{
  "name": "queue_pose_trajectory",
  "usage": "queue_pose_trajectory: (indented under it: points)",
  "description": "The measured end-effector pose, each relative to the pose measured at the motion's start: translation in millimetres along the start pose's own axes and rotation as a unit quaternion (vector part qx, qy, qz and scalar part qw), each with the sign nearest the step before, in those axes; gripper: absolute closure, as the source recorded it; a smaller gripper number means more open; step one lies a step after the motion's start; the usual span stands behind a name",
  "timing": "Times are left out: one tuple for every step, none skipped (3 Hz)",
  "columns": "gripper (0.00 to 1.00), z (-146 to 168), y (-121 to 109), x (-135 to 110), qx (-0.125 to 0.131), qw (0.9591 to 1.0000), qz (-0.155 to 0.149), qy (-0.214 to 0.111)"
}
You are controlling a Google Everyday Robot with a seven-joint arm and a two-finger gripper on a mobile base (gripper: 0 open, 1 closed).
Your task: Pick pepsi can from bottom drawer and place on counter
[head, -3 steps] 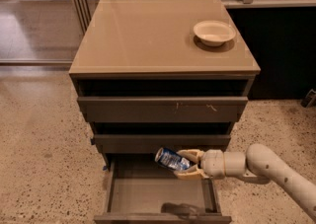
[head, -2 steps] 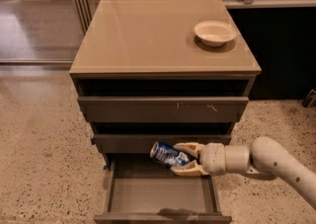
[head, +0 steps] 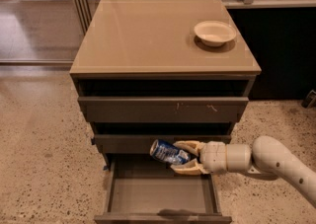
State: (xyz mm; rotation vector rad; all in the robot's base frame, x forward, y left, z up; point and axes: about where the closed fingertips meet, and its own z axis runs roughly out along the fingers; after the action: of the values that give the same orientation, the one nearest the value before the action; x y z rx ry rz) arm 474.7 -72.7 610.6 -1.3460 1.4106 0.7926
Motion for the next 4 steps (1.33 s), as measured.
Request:
queue_pose_trajectory:
  points:
    - [1.00, -20, -17, -45, 0.017, 0.9983, -0.056, -0.001]
    - [1.00, -33, -43, -100, 0.027, 0.9930, -0.115, -0.010]
    - [1.00, -36, -70, -153, 0.032, 0.9857, -0.165, -0.008]
    - [1.00, -37, -100, -196, 0.045, 0.9799, -0.194, -0.014]
